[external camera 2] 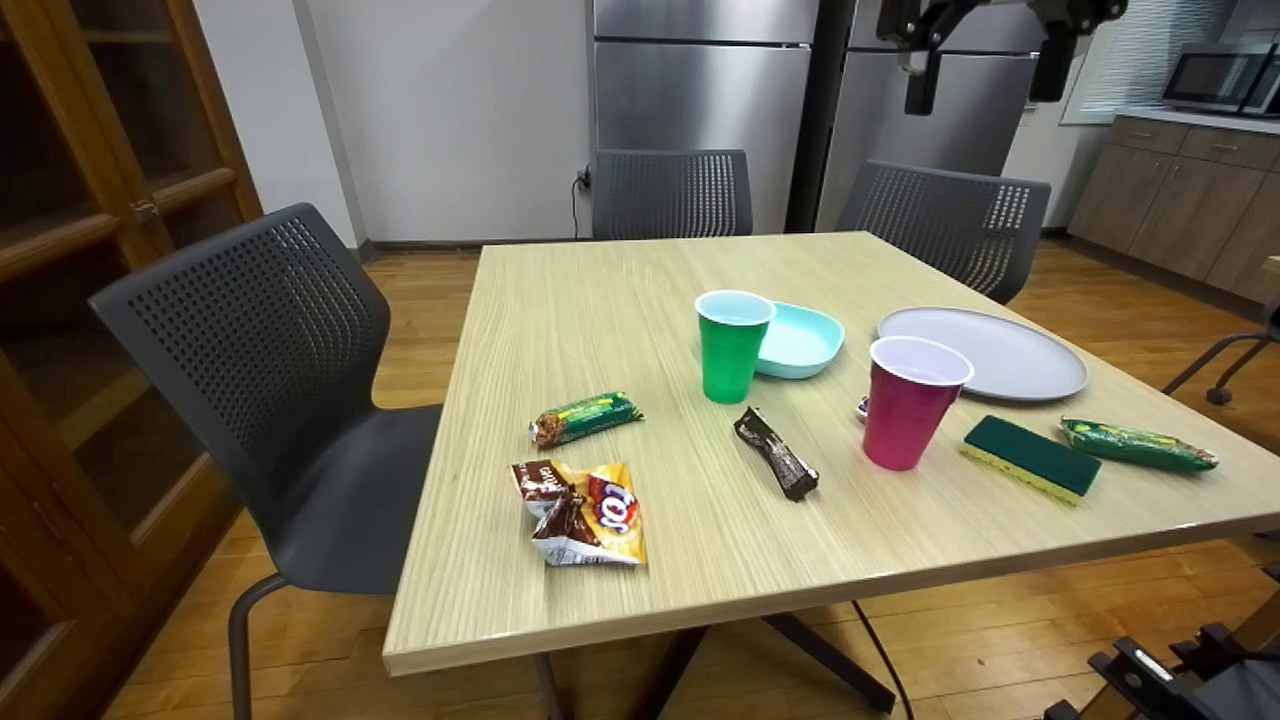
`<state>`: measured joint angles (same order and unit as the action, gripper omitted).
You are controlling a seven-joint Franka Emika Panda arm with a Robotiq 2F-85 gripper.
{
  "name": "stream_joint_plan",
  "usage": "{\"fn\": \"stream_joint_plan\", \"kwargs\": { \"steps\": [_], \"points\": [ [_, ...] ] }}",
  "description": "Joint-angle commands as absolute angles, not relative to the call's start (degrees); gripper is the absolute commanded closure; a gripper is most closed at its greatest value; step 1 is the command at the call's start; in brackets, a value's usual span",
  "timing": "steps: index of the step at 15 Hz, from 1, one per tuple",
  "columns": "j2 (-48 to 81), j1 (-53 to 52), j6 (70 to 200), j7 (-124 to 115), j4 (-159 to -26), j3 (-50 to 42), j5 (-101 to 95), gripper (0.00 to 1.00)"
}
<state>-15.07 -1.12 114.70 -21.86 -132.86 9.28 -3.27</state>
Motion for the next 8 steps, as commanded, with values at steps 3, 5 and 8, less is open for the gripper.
{"fn": "stream_joint_plan", "kwargs": {
  "steps": [3, 5, 8],
  "points": [
    [-9.5, -0.9, 120.8, -20.7, -131.5, 6.3, -2.3, 0.0],
    [-6.4, -0.9, 123.7, -21.4, -130.6, 5.5, -2.3, 0.0],
    [-1.4, -1.3, 127.4, -21.7, -128.8, 4.8, -2.8, 0.0]
  ]
}}
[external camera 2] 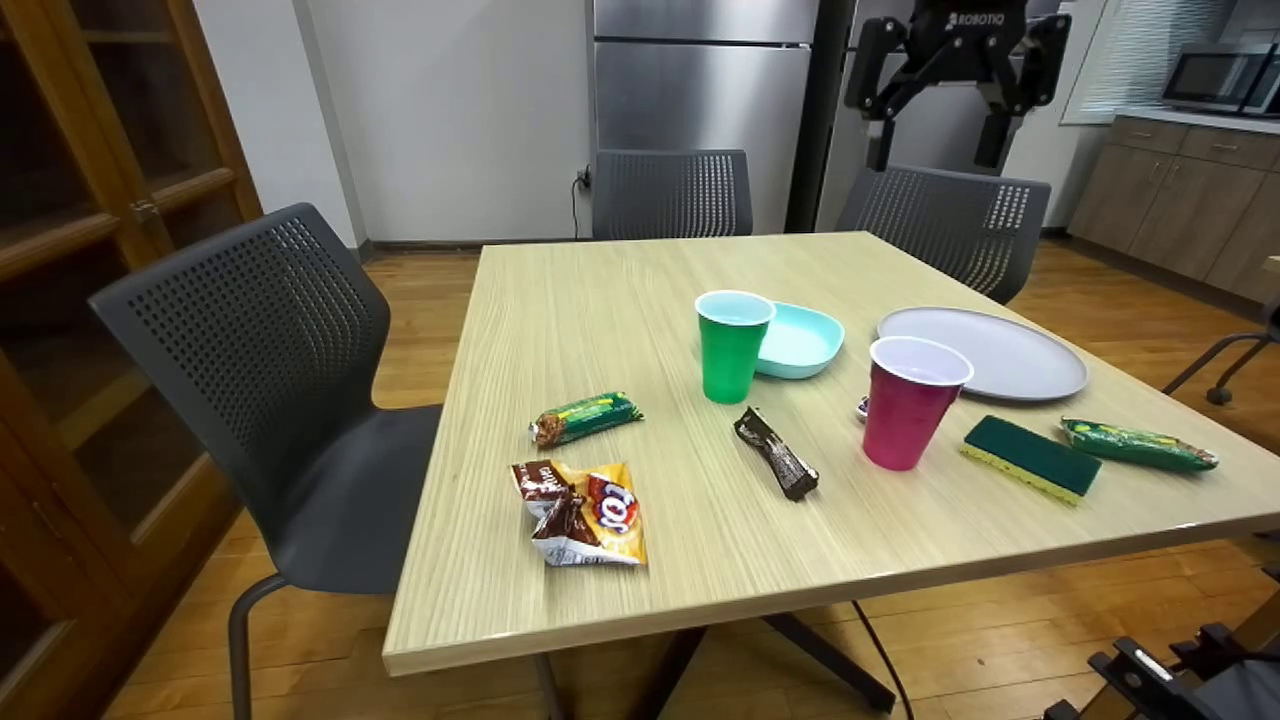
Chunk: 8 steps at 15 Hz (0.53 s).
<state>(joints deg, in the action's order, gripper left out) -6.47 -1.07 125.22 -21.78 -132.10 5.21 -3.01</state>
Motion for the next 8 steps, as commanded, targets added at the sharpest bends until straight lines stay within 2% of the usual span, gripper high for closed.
{"fn": "stream_joint_plan", "kwargs": {
  "steps": [1, 8],
  "points": [
    [0.3, -1.5, 128.1, -21.8, -127.9, 4.7, -3.1, 0.0],
    [9.2, -2.7, 129.0, -22.1, -121.9, 3.6, -4.0, 0.0]
  ]
}}
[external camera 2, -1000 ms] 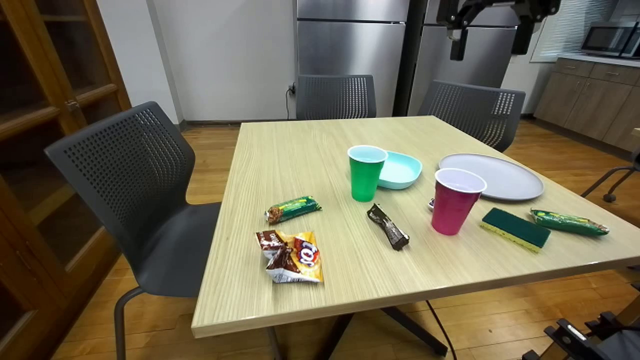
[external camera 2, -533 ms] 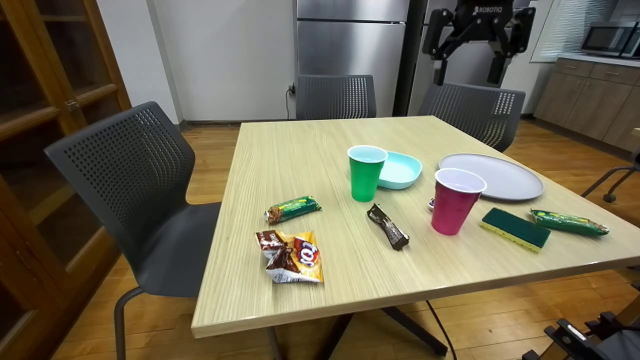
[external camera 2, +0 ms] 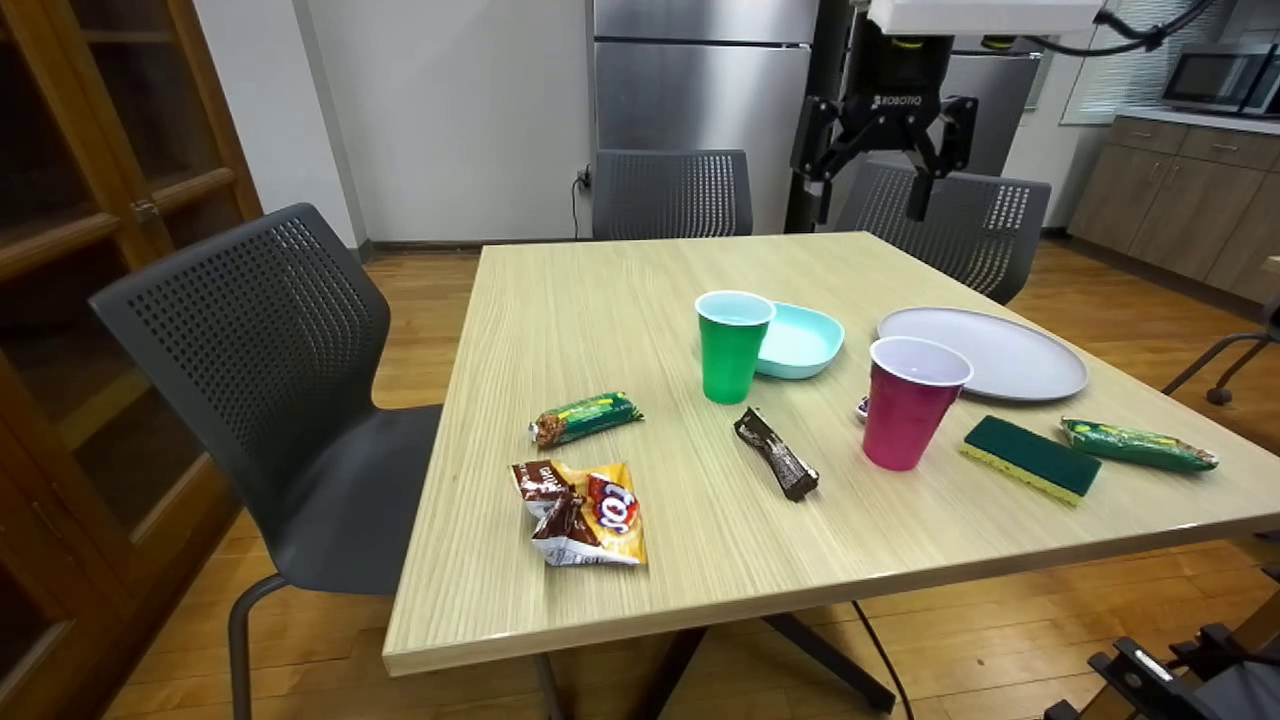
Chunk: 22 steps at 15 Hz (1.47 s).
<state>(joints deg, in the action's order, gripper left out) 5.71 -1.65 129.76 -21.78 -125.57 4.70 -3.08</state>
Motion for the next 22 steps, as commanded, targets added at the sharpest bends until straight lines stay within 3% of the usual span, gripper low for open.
{"fn": "stream_joint_plan", "kwargs": {
  "steps": [1, 22],
  "points": [
    [10.1, -2.8, 128.9, -22.1, -121.3, 3.4, -4.0, 0.0],
    [32.8, -11.0, 127.4, -28.4, -99.9, -1.3, -6.0, 0.0]
  ]
}}
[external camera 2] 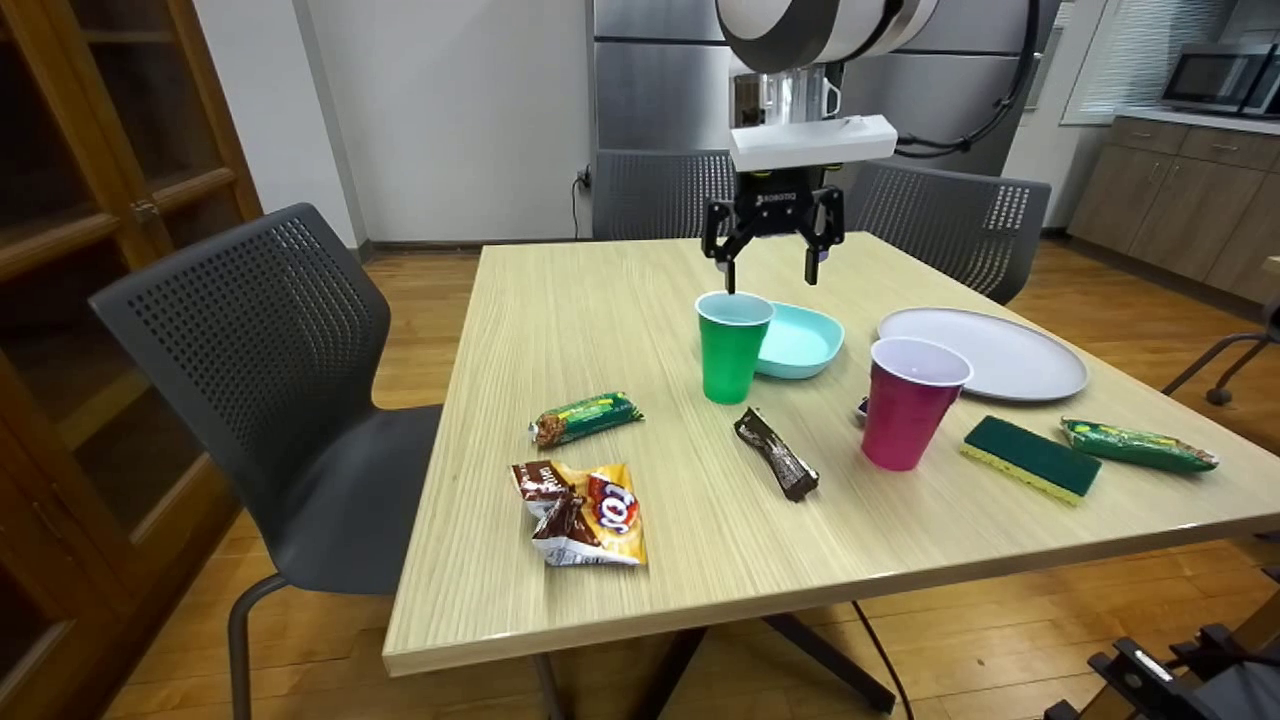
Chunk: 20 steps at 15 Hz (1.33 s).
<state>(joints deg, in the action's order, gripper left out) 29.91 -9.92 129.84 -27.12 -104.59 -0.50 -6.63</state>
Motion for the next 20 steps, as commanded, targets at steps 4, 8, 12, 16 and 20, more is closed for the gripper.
{"fn": "stream_joint_plan", "kwargs": {
  "steps": [4, 8, 12, 16, 20],
  "points": [
    [35.2, -11.5, 127.7, -28.9, -97.6, -2.0, -6.0, 0.0],
    [37.0, -11.6, 127.5, -29.1, -96.3, -2.4, -5.7, 0.0],
    [38.5, -11.7, 126.9, -29.3, -95.2, -2.5, -5.5, 0.0],
    [38.9, -12.2, 126.6, -29.2, -95.2, -2.6, -6.0, 0.05],
    [39.0, -12.8, 126.6, -29.3, -95.1, -3.2, -6.4, 0.39]
  ]
}}
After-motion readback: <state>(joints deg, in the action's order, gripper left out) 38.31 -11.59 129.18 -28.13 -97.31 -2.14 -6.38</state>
